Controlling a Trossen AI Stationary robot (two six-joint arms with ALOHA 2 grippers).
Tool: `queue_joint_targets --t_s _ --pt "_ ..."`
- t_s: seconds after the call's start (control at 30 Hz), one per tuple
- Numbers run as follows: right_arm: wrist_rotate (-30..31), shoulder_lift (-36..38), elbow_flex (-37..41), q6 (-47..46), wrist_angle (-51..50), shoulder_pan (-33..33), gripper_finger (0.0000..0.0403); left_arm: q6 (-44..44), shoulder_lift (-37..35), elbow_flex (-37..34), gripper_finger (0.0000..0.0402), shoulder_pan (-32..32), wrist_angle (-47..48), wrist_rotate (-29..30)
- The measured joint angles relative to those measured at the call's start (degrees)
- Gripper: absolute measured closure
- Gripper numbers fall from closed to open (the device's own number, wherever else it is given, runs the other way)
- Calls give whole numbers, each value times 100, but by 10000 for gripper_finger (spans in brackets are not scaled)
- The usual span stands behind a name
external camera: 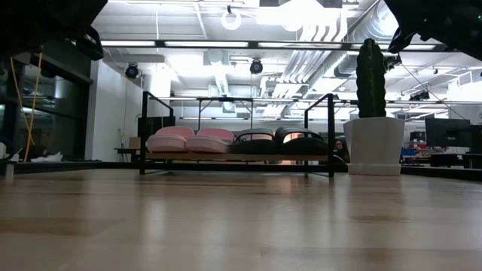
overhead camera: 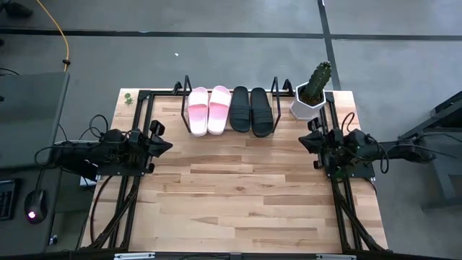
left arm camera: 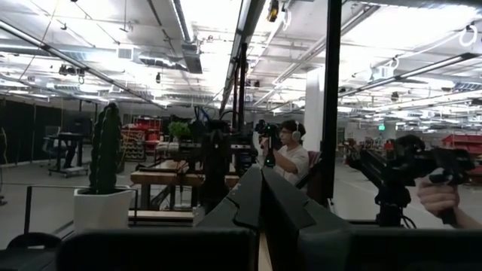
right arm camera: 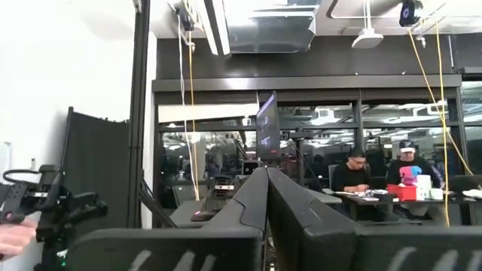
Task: Pick and place slides into the shelf
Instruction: Return to Home Position
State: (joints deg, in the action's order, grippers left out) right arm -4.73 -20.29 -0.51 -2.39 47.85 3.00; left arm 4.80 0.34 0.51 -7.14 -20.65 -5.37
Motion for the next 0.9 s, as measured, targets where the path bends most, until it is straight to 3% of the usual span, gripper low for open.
queue_joint_targets --t_s 0.17,0.3,0.63,0.9 --pt "536 -5 0 519 -47 -558 403 -46 0 3 401 0 67 0" --pt "599 -2 0 891 -307 -753 403 -194 0 3 401 0 237 -1" --pt "911 -7 0 1300 -1193 -753 403 -586 2 4 401 1 436 -7" --pt "858 10 2 1481 -903 -332 403 -653 2 5 401 2 596 182"
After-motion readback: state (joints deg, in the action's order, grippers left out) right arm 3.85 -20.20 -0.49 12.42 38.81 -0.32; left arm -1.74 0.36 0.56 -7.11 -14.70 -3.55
